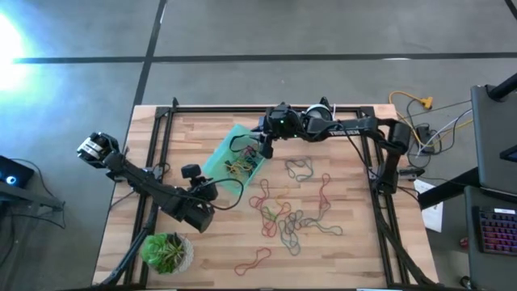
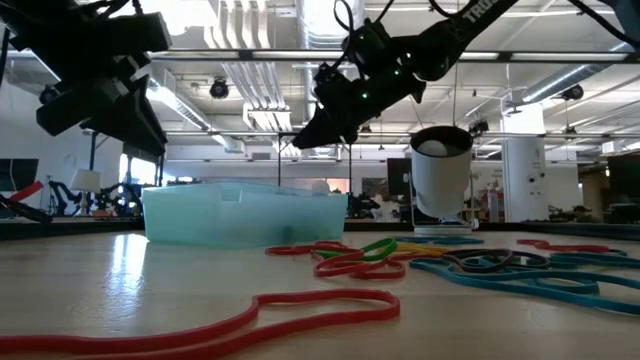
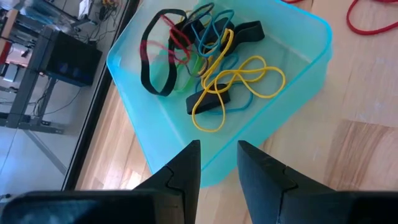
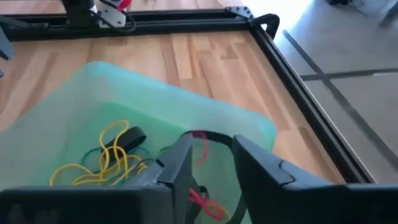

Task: Pick and place rubber bands into bin
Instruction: Put the red rubber band into the green bin

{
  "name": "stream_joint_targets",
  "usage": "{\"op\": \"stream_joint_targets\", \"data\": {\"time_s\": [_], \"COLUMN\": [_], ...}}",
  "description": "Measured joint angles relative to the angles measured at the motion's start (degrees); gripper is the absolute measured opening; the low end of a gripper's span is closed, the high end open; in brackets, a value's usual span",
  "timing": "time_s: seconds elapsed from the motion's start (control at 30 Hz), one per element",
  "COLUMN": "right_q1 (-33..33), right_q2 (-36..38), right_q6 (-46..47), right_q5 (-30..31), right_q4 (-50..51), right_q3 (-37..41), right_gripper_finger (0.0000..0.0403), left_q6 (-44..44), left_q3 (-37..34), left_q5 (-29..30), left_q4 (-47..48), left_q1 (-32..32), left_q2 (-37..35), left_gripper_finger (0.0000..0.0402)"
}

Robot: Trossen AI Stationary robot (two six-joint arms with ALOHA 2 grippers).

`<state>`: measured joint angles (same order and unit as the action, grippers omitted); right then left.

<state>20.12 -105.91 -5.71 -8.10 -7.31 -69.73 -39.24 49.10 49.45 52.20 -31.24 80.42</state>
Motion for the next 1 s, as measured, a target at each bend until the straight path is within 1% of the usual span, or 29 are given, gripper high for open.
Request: {"op": "stream_joint_targets", "data": {"time_s": [0.13,0.23,0.3,0.43,0.6,0.7,0.8,1.0], "right_q1": [0.09,0.09,-0.41,-2.69,-7.43,-11.25,-15.44,-24.64], "right_q2": [1.62,4.79,7.39,13.01,19.49,23.25,26.86,34.66], "right_q6": [0.15,-2.71,-3.67,-4.35,-1.86,0.97,4.00,13.45], "right_q5": [-0.73,-5.72,-7.42,-7.74,-7.59,-7.01,-6.95,-6.92], "right_q4": [4.39,11.88,18.31,31.46,43.73,48.00,49.63,49.80], "right_q3": [-0.25,-0.90,-1.05,-0.94,-0.39,0.49,2.69,11.38], "right_gripper_finger": [0.0144,0.0157,0.0160,0.0162,0.0159,0.0154,0.0147,0.0134], "left_q6": [0.48,0.55,0.57,0.59,1.45,5.67,13.10,28.41], "left_q3": [0.00,0.00,0.00,0.00,0.42,0.75,1.13,1.60], "left_q5": [0.00,0.00,0.00,0.00,-0.50,-2.52,-4.46,-10.21], "left_q4": [-0.72,-1.04,-1.20,-1.41,-3.78,-8.23,-15.55,-30.57], "left_q1": [0.00,0.00,-0.01,0.00,0.00,0.00,-0.02,-0.04], "left_q2": [0.00,0.00,0.00,0.00,0.00,0.00,0.00,0.00], "left_gripper_finger": [0.0089,0.0089,0.0089,0.0089,0.0089,0.0089,0.0089,0.0089]}}
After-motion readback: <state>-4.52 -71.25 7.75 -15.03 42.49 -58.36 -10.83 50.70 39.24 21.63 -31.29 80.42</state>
